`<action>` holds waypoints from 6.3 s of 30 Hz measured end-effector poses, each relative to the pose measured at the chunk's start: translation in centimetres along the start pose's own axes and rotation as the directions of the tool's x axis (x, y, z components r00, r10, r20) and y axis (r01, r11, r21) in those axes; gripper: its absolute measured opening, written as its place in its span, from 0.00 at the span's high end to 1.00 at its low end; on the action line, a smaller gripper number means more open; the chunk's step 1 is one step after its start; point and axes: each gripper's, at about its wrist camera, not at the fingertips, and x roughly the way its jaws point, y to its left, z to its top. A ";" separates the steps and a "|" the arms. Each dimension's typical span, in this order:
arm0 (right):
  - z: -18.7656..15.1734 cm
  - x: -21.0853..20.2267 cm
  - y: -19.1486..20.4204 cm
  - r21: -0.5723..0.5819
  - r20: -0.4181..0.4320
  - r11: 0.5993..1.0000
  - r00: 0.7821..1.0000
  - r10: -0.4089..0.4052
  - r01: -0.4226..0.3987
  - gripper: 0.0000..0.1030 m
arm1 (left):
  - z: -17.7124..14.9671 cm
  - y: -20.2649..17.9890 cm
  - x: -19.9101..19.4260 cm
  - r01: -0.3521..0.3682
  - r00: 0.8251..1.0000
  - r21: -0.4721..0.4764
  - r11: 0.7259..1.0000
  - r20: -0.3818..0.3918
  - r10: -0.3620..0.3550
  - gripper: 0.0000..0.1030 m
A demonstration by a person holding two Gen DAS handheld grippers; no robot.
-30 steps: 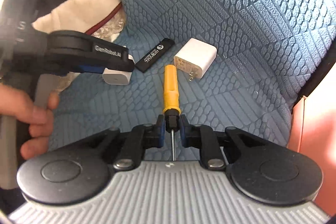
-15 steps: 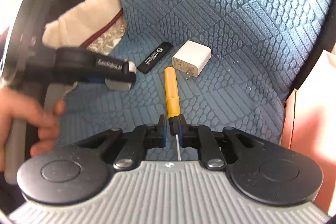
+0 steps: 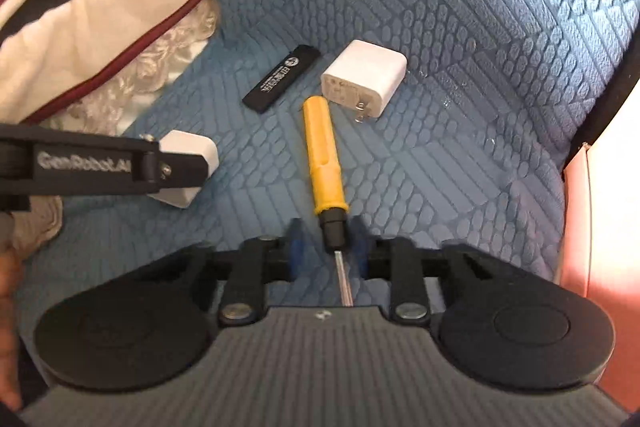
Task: Organize rigid objects
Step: 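Close the left tool on the white charger while the right tool holds the screwdriver, then carry the yellow screwdriver and white charger toward the pink box with both tools, then bring both held objects over the open pink box, then open both tools to drop the screwdriver and charger into the box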
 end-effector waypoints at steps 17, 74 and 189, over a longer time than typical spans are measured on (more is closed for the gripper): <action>-5.3 -6.7 1.9 0.098 -0.017 0.995 1.000 -0.011 0.012 0.85 | -5.7 0.1 -3.9 0.069 0.996 0.001 0.998 -0.054 -0.069 0.51; -10.9 -10.4 1.3 0.220 0.074 0.974 0.996 0.044 -0.059 0.93 | -10.7 -2.1 -6.9 0.059 0.996 0.027 0.998 -0.075 -0.057 0.36; -16.1 -25.4 -16.5 0.389 0.027 0.903 0.978 -0.207 0.181 0.77 | -13.7 -27.0 -11.2 0.333 0.943 0.260 0.907 -0.124 -0.310 0.51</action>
